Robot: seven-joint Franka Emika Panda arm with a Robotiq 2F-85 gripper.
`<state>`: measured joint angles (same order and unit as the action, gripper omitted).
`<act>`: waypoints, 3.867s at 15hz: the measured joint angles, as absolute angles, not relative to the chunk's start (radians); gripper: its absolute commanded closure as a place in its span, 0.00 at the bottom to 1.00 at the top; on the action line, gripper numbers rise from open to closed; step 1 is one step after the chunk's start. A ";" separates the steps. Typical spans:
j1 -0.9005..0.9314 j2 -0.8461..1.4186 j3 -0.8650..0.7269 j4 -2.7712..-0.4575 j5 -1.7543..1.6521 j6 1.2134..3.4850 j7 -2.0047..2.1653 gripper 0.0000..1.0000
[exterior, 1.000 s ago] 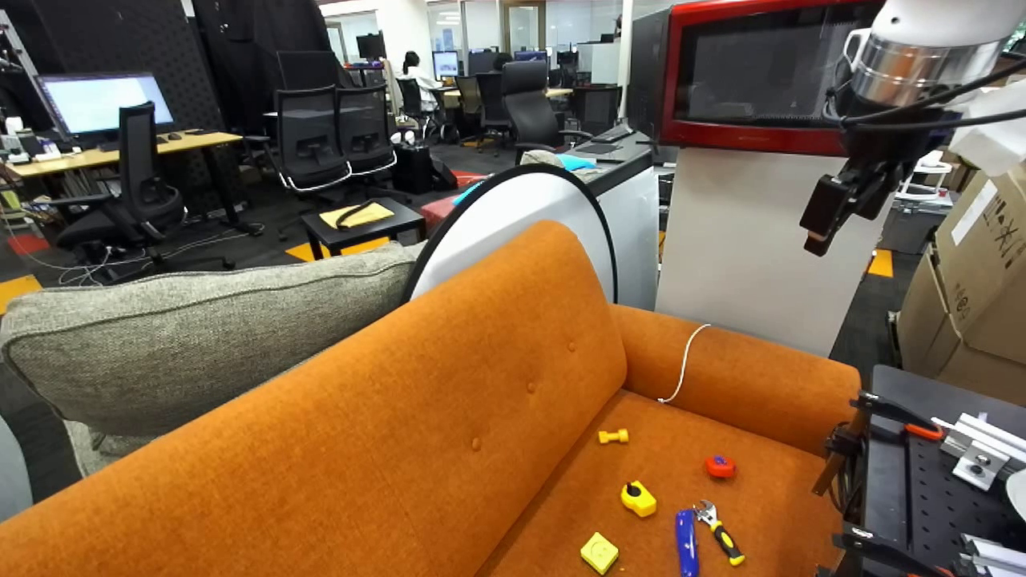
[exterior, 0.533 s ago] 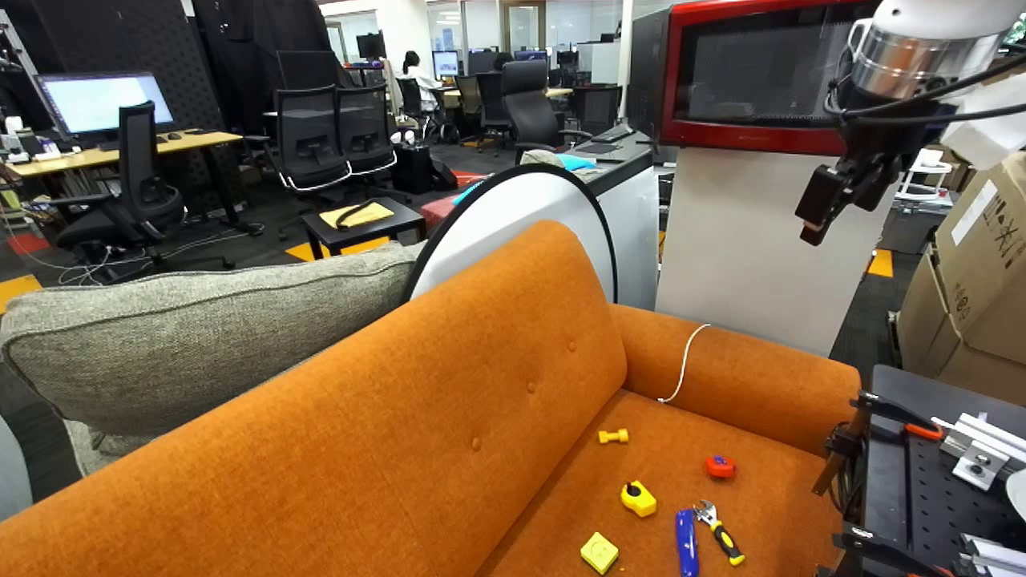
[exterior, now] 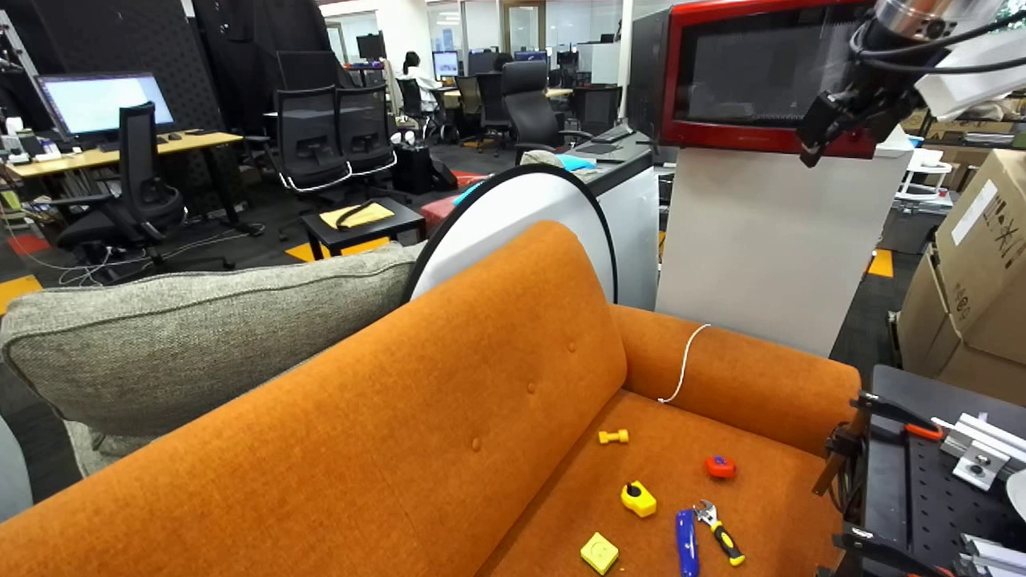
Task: Close the microwave
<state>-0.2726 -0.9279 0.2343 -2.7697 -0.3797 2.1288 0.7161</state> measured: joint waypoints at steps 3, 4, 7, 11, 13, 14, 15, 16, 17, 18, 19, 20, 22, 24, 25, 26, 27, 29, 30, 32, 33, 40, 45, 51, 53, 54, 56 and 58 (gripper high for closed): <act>-0.326 -0.959 0.238 -2.774 -0.441 2.161 0.767 0.00; -0.326 -0.960 0.240 -2.776 -0.442 2.162 0.773 0.00; -0.326 -0.960 0.245 -2.776 -0.442 2.163 0.779 0.00; -0.329 -0.960 0.244 -2.776 -0.443 2.162 0.799 0.00; -0.351 -0.956 0.244 -2.775 -0.458 2.171 0.860 0.00; -0.374 -0.951 0.244 -2.774 -0.475 2.186 0.905 0.00; -0.402 -0.941 0.244 -2.772 -0.494 2.208 0.952 0.00; -0.431 -0.926 0.245 -2.768 -0.517 2.234 1.002 0.00; -0.458 -0.909 0.246 -2.761 -0.545 2.262 1.049 0.00; -0.484 -0.890 0.247 -2.750 -0.577 2.288 1.096 0.00; -0.504 -0.871 0.247 -2.735 -0.609 2.303 1.138 0.00; -0.520 -0.854 0.247 -2.719 -0.642 2.308 1.177 0.00; -0.539 -0.828 0.247 -2.692 -0.735 2.308 1.256 0.00; -0.540 -0.806 0.245 -2.683 -0.819 2.286 1.309 0.00; -0.529 -0.800 0.236 -2.683 -0.832 2.278 1.320 0.00; -0.513 -0.800 0.225 -2.683 -0.836 2.275 1.322 0.00; -0.498 -0.801 0.214 -2.683 -0.837 2.271 1.322 0.00; -0.487 -0.802 0.205 -2.683 -0.838 2.268 1.322 0.00; -0.487 -0.803 0.205 -2.683 -0.838 2.268 1.322 0.00; -0.469 -0.803 0.190 -2.683 -0.848 2.256 1.329 0.00; -0.458 -0.805 0.180 -2.682 -0.858 2.237 1.338 0.00; -0.422 -0.806 0.132 -2.653 -0.963 2.105 1.475 0.00; -0.402 -0.736 0.083 -2.636 -1.129 2.100 1.654 0.00; -0.327 -0.616 -0.010 -2.565 -1.195 2.028 1.793 0.00; -0.302 -0.594 -0.037 -2.550 -1.195 2.026 1.817 0.00; -0.292 -0.585 -0.050 -2.546 -1.195 2.026 1.828 0.06; -0.280 -0.567 -0.071 -2.538 -1.201 2.026 1.850 0.29; -0.274 -0.551 -0.089 -2.528 -1.214 2.026 1.874 0.39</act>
